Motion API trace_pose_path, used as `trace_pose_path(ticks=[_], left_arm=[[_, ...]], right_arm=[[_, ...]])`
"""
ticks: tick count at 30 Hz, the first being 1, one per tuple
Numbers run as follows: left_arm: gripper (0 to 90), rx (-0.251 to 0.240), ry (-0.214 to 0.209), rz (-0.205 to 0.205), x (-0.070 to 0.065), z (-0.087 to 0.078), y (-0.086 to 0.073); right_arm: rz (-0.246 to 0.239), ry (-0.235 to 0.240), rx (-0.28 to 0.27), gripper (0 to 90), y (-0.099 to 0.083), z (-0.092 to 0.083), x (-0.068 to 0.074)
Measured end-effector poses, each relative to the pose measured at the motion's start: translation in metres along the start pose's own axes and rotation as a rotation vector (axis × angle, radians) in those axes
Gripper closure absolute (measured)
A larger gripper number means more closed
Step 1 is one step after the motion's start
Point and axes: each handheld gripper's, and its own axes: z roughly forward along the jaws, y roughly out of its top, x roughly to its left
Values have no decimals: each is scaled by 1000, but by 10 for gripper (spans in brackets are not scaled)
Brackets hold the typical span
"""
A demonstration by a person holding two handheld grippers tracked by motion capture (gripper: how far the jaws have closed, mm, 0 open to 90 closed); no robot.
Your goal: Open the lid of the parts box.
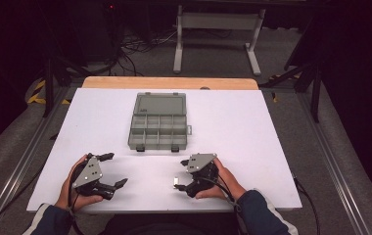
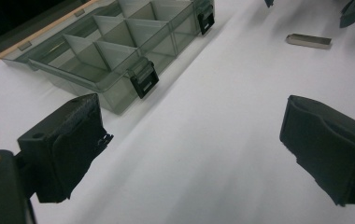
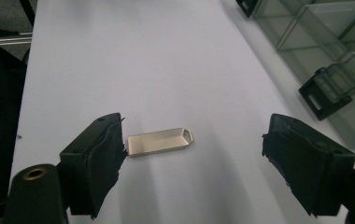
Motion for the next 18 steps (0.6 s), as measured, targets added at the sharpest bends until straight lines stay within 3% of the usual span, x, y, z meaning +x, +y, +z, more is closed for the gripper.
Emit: trace_pose_path(ticks=[9, 18], left_arm=[[60, -2, -7, -16, 0, -7, -5], [56, -1, -8, -26, 1, -10, -7]], right_arm=[[-21, 70, 47, 238, -2, 13, 4], [0, 139, 42, 332, -1, 17, -4]])
